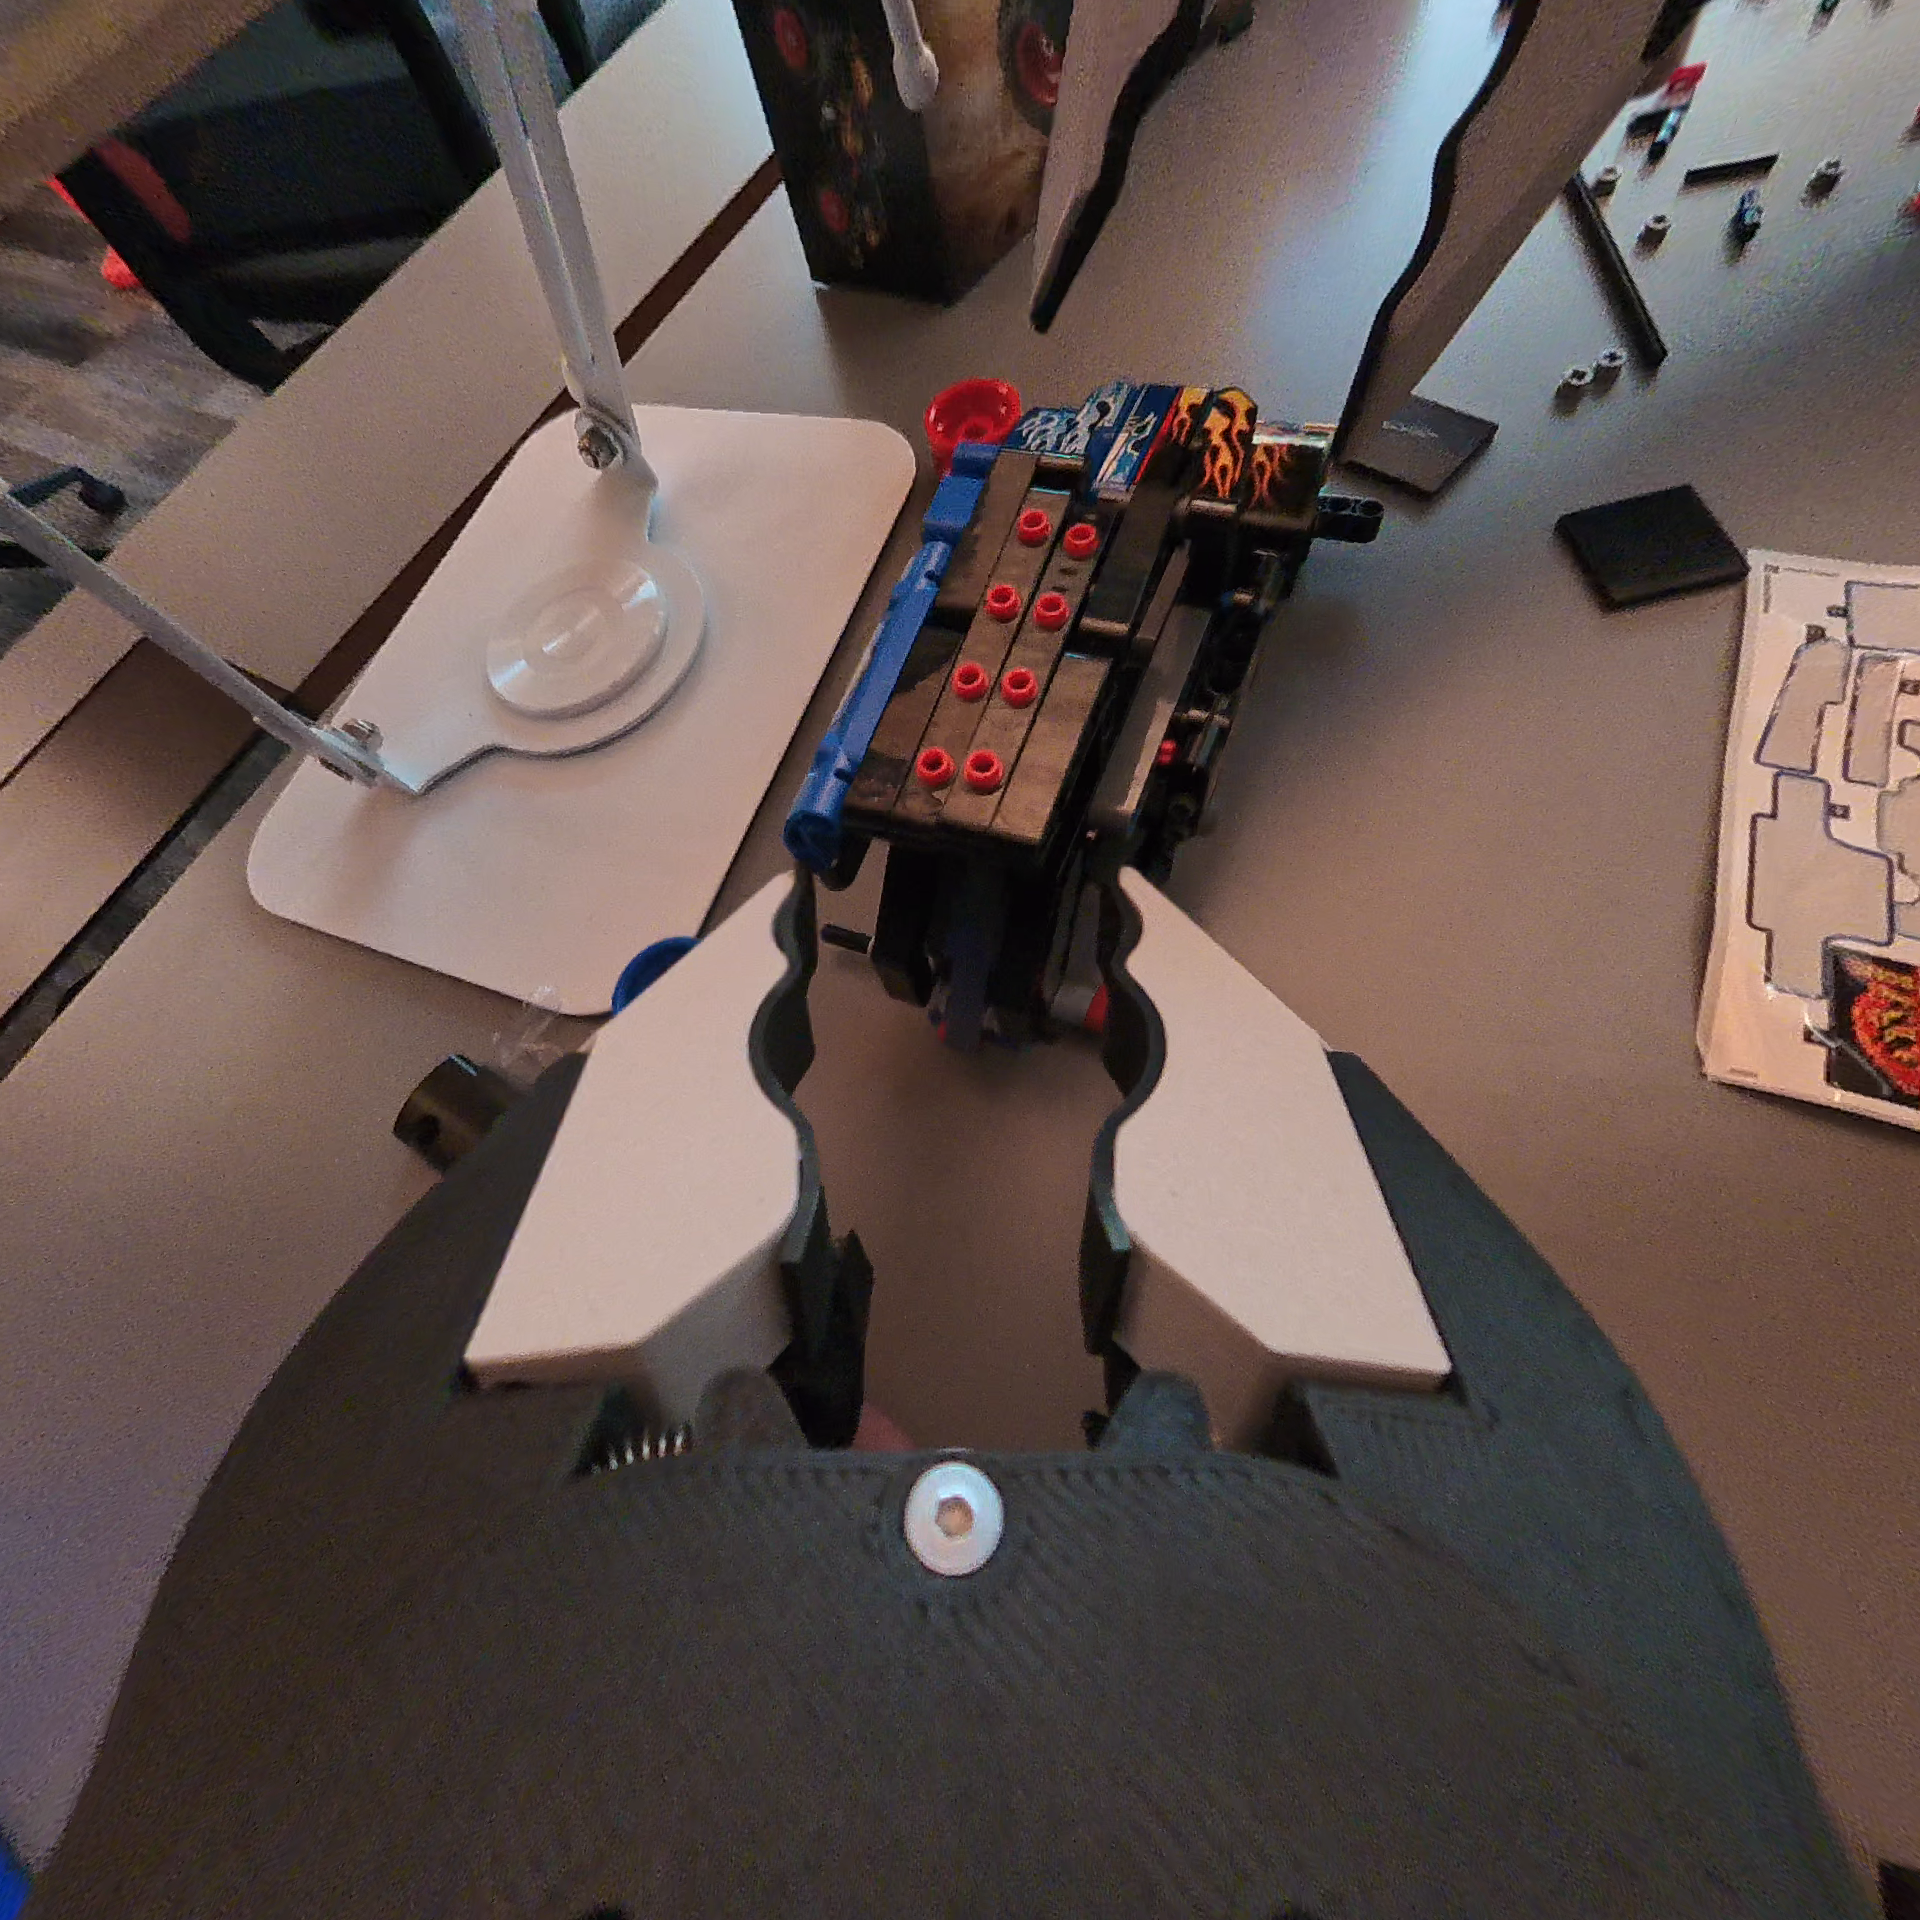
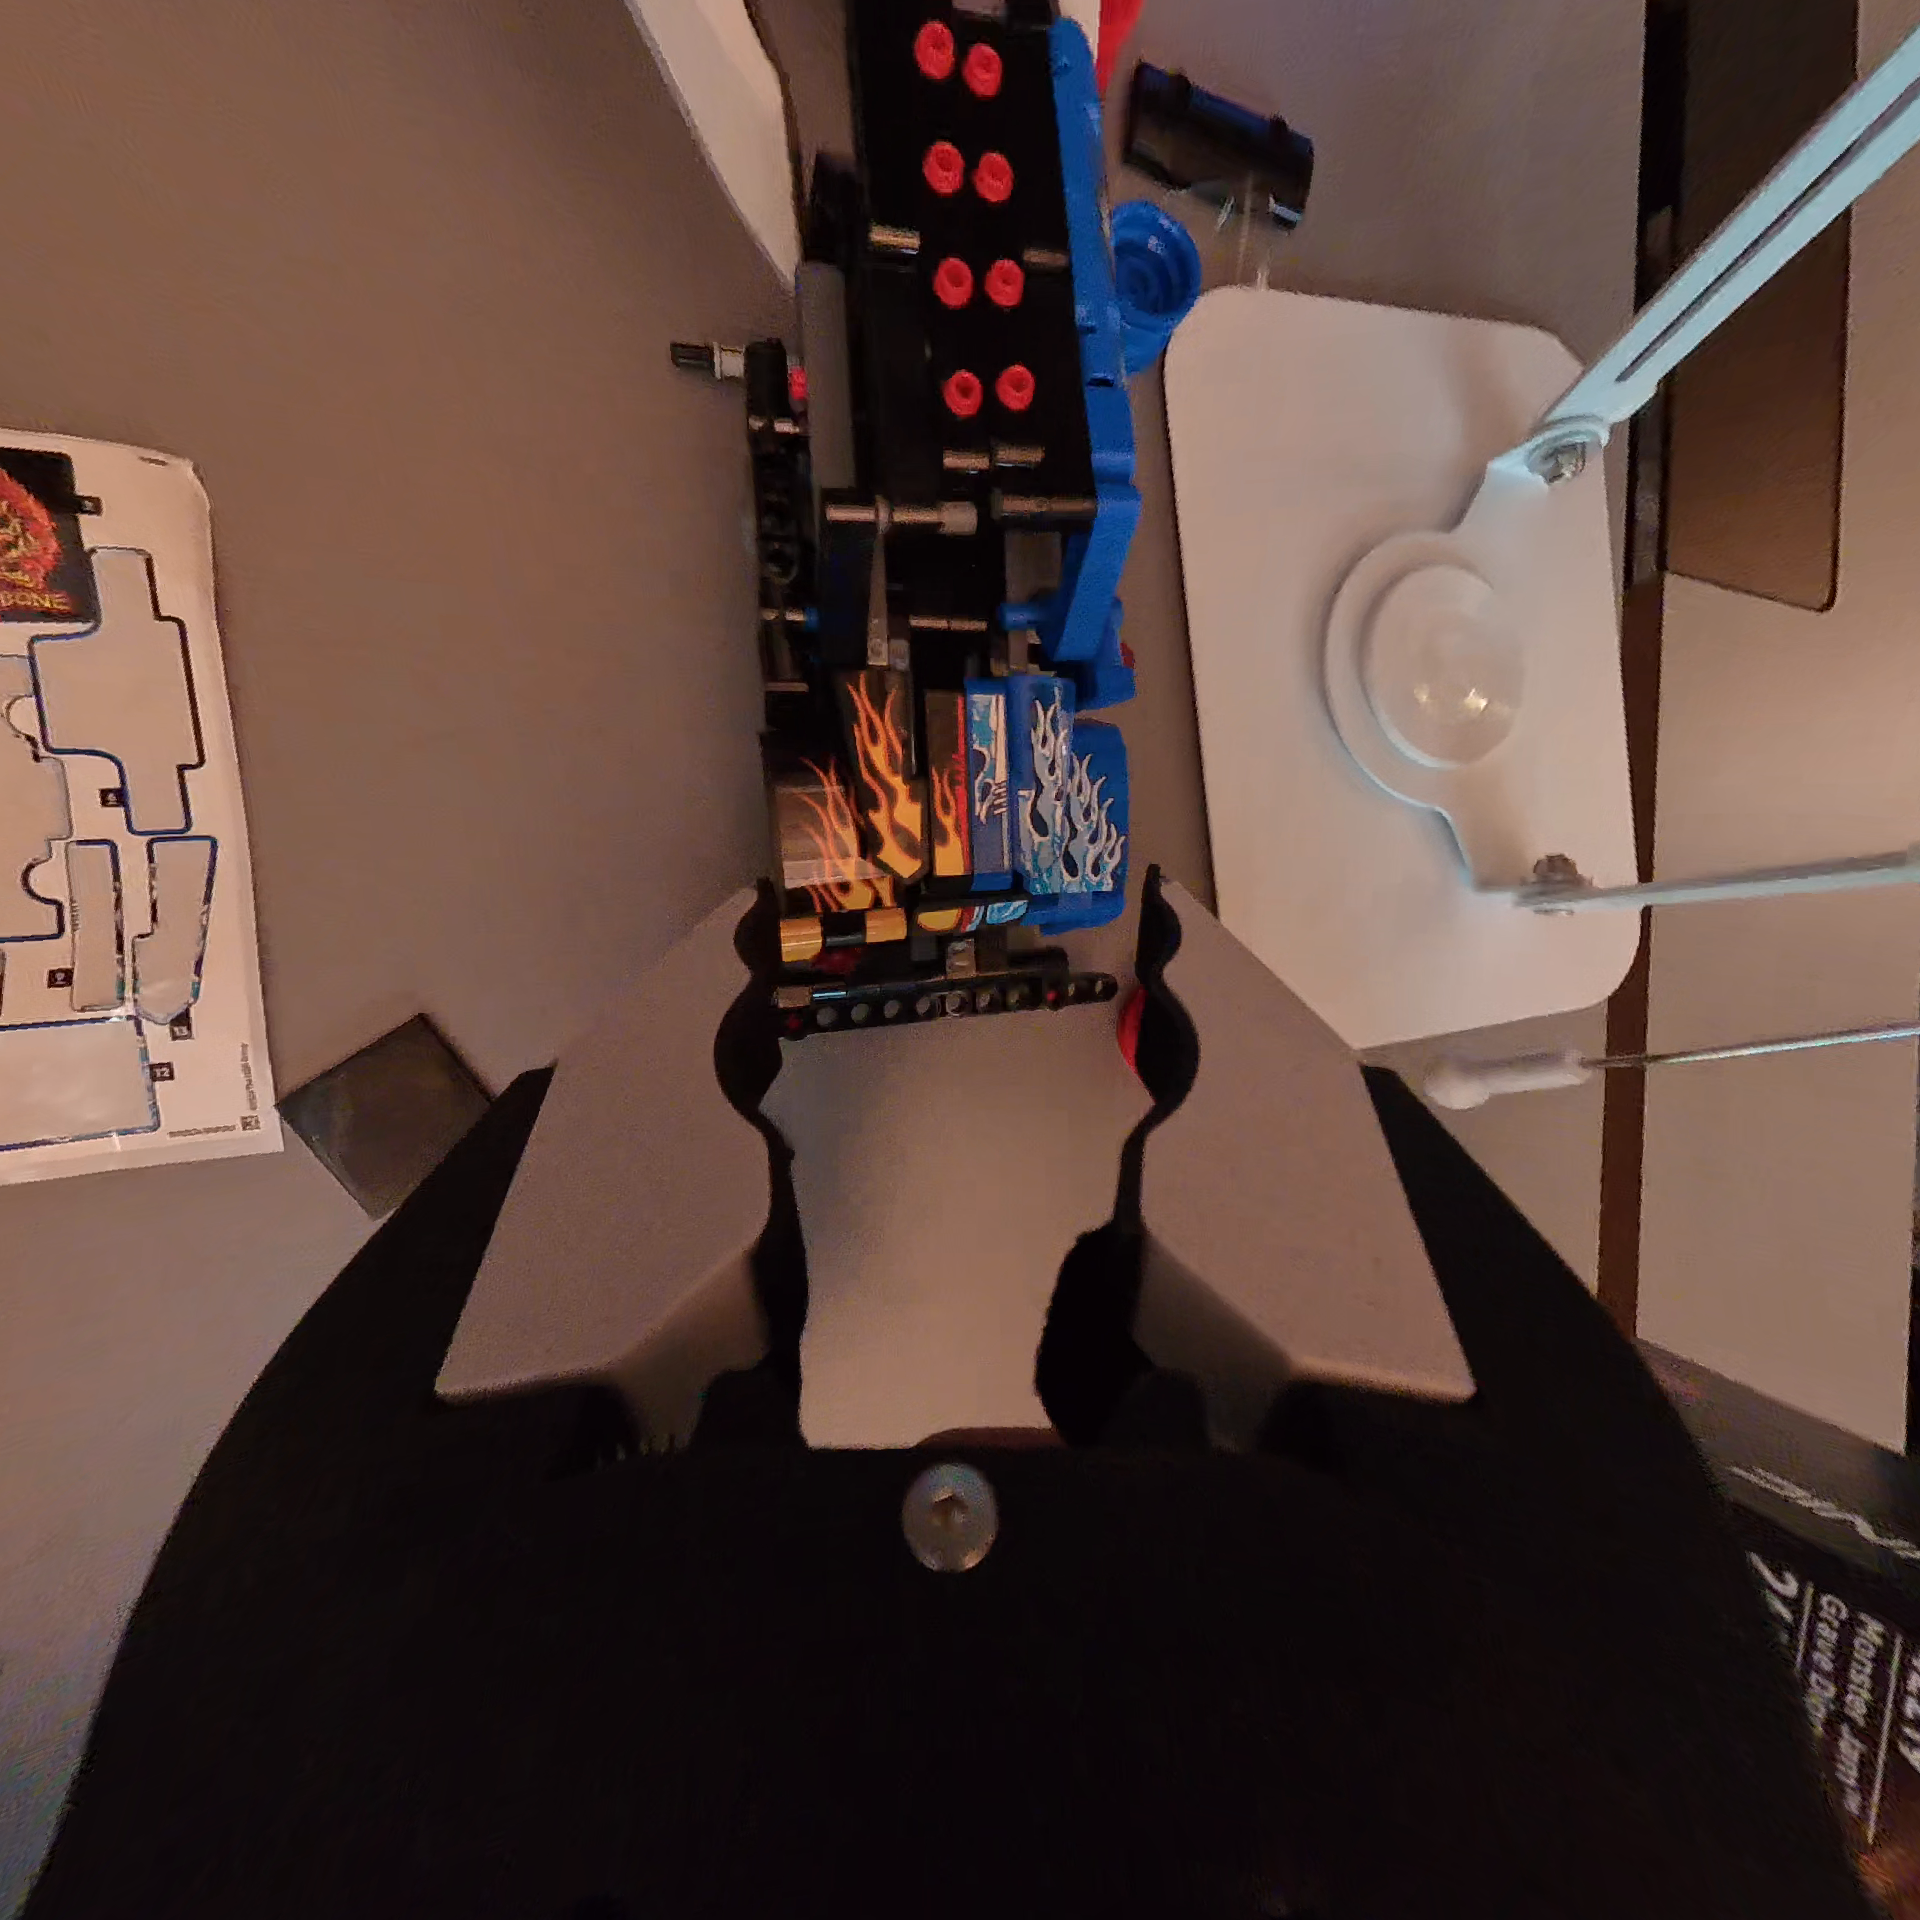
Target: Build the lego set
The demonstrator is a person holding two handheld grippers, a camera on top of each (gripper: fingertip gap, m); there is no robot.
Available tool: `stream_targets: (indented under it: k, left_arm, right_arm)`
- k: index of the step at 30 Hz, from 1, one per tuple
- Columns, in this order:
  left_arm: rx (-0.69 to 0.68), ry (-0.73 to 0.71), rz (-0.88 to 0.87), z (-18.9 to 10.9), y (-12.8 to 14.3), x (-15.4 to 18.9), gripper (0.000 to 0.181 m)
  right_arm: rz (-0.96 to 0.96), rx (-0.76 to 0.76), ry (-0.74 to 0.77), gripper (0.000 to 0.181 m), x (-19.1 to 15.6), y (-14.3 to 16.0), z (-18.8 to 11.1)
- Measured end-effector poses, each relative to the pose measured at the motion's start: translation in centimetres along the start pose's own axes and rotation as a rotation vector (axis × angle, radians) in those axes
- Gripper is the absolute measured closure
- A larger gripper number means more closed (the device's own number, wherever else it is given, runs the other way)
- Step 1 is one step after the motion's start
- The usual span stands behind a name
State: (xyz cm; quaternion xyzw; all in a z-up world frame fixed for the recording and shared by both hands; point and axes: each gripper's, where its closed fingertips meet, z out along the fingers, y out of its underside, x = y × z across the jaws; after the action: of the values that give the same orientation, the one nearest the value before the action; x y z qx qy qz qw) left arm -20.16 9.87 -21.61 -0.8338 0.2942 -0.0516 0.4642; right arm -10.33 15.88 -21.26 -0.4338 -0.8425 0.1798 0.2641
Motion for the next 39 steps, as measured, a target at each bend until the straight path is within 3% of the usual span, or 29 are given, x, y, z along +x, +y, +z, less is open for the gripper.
stream_targets:
  k: [6, 9, 14, 17, 19, 23, 29, 31, 32, 36, 39]
  left_arm:
    - [-0.003, -0.05, 0.006, 0.4, 0.0, -0.7, 0.131]
    - [-0.007, -0.102, 0.006, 0.4, 0.0, -1.6, 0.134]
    - [-0.027, -0.189, 0.004, 0.1, 0.2, -2.9, 0.135]
    - [-0.025, -0.222, -0.026, 0.0, 0.3, -3.6, 0.137]
    - [-0.006, -0.217, -0.036, -0.4, 0.1, -3.7, 0.136]
    - [0.075, -0.099, -0.102, -1.1, -1.1, -2.3, 0.14]
    - [0.048, -0.082, -0.059, -0.4, -0.8, -1.4, 0.14]
    - [0.054, -0.099, -0.016, -0.8, -1.1, -1.4, 0.133]
    - [0.073, -0.082, 0.004, -1.1, -1.5, -1.0, 0.12]
    - [0.092, -0.091, 0.11, -1.4, -2.6, 0.1, 0.096]
    - [0.033, -0.176, 0.261, 0.0, -2.2, 0.5, 0.086]
  right_arm:
    - [0.048, -0.081, -0.024, 0.111, -1.8, 1.1, 0.5]
    - [0.131, -0.035, -0.042, 0.103, -2.9, 0.7, 0.6]
    - [0.186, -0.002, -0.023, 0.116, -4.2, -0.2, 0.4]
    - [0.242, 0.008, 0.019, 0.114, -4.0, -0.2, 0.2]
    - [0.271, 0.069, 0.045, 0.115, -3.7, -0.7, -0.1]
    - [0.324, 0.118, 0.085, 0.095, -2.5, -0.5, 0.2]
    - [0.279, 0.125, 0.056, 0.106, -3.6, -0.7, 1.0]
    - [0.272, 0.131, 0.054, 0.109, -3.6, -0.7, 0.9]
    - [0.278, 0.143, 0.055, 0.113, -3.5, -0.8, 0.7]
    - [0.338, 0.209, 0.045, 0.093, -2.9, -1.0, 0.8]
    - [0.322, 0.218, 0.011, 0.092, -3.5, -1.0, 1.6]
